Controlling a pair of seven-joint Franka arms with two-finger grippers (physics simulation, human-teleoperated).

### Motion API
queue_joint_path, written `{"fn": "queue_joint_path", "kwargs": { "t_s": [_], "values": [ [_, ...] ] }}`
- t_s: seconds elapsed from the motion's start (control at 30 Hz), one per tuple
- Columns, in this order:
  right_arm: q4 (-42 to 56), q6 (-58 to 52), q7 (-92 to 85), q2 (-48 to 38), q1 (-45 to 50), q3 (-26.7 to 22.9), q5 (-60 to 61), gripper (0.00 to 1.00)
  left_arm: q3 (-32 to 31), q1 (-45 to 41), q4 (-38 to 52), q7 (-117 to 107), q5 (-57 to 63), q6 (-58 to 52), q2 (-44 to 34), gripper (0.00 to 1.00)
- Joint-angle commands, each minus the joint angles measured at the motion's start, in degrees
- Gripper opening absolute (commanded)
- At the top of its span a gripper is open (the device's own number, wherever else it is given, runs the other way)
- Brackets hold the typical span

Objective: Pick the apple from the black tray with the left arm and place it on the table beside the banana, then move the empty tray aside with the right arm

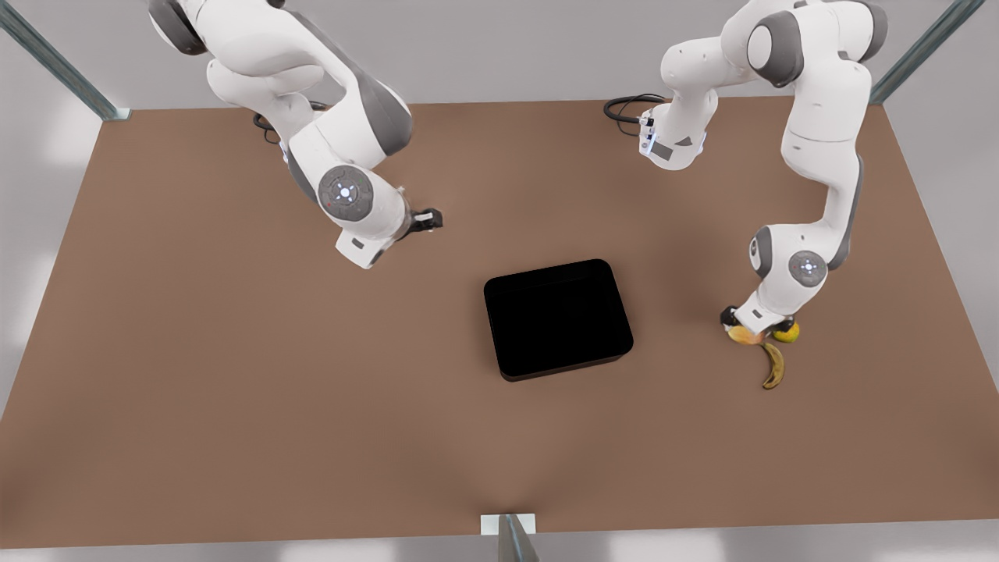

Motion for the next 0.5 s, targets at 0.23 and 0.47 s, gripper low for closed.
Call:
{"fn": "queue_joint_path", "kwargs": {
  "t_s": [0.23, 0.47],
  "values": [
    [5.3, 19.8, 48.7, 13.9, 2.1, 1.7, -2.4, 1.00, -2.7, -1.6, 20.7, 10.6, -10.3, -46.9, -17.0, 1.00],
    [12.1, 24.5, 40.5, 21.9, 4.6, 1.5, -8.9, 1.00, -2.0, -1.3, 36.2, -5.1, -21.1, -62.7, -18.4, 1.00]
  ]
}}
